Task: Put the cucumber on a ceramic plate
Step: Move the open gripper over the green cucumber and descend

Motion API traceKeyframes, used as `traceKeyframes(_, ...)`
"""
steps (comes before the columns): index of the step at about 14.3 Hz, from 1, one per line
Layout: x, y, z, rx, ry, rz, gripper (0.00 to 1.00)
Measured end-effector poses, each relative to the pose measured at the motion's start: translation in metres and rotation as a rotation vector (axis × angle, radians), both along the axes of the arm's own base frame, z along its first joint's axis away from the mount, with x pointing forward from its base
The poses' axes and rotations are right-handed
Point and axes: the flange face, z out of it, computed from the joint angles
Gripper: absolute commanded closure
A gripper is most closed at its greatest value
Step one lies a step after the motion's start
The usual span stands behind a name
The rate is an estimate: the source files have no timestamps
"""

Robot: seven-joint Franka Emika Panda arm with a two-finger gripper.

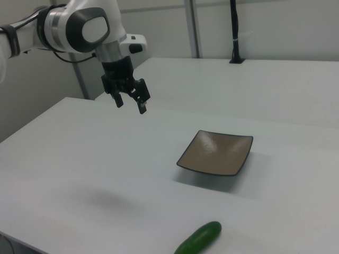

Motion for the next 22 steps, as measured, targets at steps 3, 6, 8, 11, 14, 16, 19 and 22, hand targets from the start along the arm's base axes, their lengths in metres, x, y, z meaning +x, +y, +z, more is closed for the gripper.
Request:
traceKeyframes(3,-0.002,0.0,-0.015,-0.001,0.023,0.0,0.0)
traceKeyframes(6,-0.004,0.0,-0.028,-0.002,0.039,0.0,0.0)
traceKeyframes(8,-0.004,0.0,-0.027,-0.002,0.037,0.0,0.0)
traceKeyframes(11,-0.004,0.0,-0.026,-0.002,0.035,0.0,0.0)
traceKeyframes(14,-0.006,-0.001,-0.023,-0.002,0.029,-0.001,0.0)
traceKeyframes(16,-0.01,-0.01,-0.017,-0.002,0.014,-0.017,0.0)
traceKeyframes(19,-0.024,-0.045,-0.02,-0.005,-0.018,-0.076,0.0)
traceKeyframes(22,-0.048,-0.098,-0.03,-0.009,0.006,-0.141,0.0)
